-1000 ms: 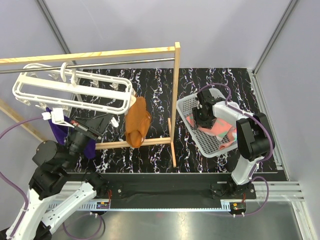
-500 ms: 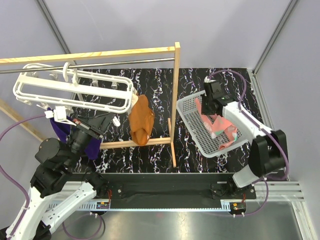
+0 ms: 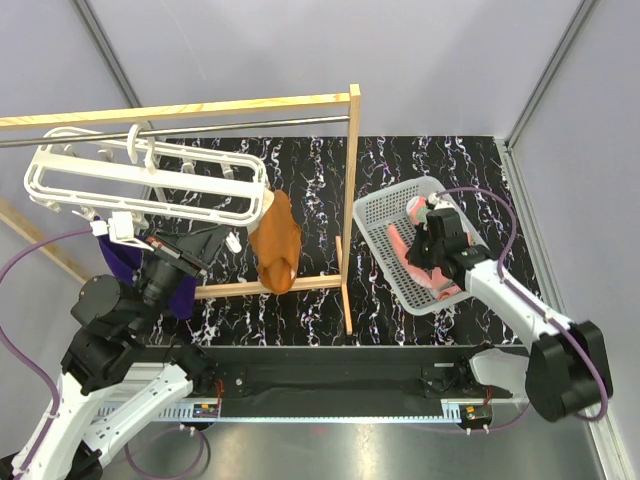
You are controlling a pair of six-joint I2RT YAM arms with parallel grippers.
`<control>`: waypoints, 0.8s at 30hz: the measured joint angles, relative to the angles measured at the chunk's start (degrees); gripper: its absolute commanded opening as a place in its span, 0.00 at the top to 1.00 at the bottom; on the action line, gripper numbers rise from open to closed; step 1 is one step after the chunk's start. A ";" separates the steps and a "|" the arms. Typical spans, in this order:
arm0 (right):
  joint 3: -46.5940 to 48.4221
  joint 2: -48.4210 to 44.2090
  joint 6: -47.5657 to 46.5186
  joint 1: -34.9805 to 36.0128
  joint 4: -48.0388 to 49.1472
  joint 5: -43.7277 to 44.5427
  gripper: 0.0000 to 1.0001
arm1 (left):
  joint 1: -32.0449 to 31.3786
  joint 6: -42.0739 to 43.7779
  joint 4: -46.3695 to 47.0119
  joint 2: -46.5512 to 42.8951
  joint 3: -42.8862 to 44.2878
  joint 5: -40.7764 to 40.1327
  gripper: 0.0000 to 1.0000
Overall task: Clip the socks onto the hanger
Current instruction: Pick up the sock from the bin.
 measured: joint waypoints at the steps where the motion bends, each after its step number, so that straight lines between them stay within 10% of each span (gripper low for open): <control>1: -1.27 -1.68 0.70 0.00 0.68 -0.85 1.00 | 0.00 0.00 -0.02 0.00 0.00 0.02 1.00; 24: 13.60 -29.55 6.67 -0.04 -14.75 -21.14 1.00 | 0.00 -1.44 -0.22 -0.39 0.07 0.90 1.00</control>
